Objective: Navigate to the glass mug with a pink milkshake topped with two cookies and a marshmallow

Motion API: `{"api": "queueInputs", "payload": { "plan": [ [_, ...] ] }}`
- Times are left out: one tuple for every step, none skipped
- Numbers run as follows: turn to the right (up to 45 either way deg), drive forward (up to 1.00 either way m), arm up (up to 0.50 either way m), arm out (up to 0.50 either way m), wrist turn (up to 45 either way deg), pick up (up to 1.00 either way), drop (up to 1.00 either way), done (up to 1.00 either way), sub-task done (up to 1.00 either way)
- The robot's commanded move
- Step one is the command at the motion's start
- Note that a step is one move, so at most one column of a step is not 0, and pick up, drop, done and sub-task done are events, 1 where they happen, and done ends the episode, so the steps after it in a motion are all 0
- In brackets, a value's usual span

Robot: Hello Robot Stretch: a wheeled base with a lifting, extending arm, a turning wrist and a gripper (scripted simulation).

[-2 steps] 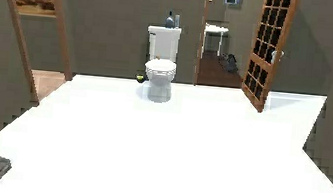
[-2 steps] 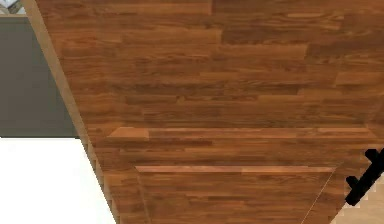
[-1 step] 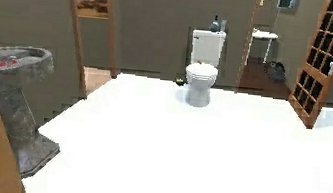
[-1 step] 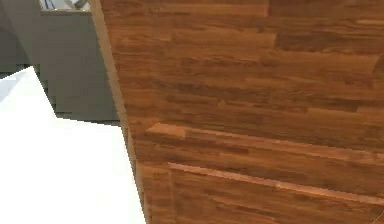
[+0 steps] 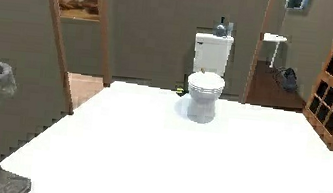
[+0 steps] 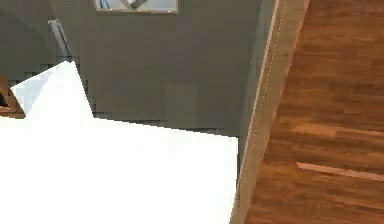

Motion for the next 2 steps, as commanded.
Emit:
{"api": "queueInputs", "payload": {
  "plan": [
    [-12.0, 0.0, 0.0, 0.0, 0.0, 0.0, 0.0, 0.0, 0.0],
    [0.0, 1.0, 0.0, 0.0, 0.0, 0.0, 0.0, 0.0, 0.0]
  ]
}}
